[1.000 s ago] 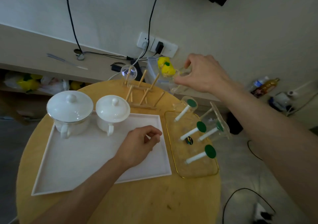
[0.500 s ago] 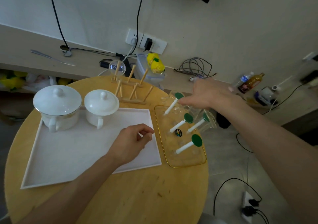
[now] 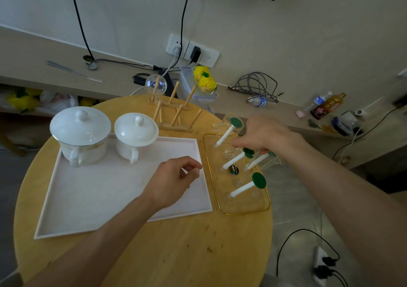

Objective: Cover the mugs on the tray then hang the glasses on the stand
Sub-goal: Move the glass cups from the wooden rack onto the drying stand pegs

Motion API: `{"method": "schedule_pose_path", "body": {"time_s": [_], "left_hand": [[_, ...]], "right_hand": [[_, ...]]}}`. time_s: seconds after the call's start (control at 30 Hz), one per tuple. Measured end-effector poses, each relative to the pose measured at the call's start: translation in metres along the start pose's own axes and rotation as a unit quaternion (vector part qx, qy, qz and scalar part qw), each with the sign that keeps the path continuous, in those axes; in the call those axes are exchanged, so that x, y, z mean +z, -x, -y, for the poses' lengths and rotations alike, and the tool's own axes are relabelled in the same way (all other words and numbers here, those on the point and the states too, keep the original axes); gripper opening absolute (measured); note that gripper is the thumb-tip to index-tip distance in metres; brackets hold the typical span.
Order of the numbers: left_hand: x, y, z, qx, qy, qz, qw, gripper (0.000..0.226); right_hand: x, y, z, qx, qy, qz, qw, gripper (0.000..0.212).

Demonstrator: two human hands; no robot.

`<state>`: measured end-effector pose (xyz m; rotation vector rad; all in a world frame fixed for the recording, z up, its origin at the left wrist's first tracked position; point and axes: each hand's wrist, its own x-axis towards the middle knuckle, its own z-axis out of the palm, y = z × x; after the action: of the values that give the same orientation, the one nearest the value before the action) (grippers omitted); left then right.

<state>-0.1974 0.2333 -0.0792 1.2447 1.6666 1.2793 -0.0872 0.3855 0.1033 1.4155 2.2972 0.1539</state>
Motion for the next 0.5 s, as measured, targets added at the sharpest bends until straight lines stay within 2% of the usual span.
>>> {"method": "schedule_pose_path", "body": {"time_s": [0.5], "left_hand": [[-0.0005,-0.0009,-0.0015,-0.002,-0.008,-0.002,1.0,0.015]], "right_hand": [[0.006,-0.007,0.0002,-0.004,0.007,0.007,1.0,0.045]]}}
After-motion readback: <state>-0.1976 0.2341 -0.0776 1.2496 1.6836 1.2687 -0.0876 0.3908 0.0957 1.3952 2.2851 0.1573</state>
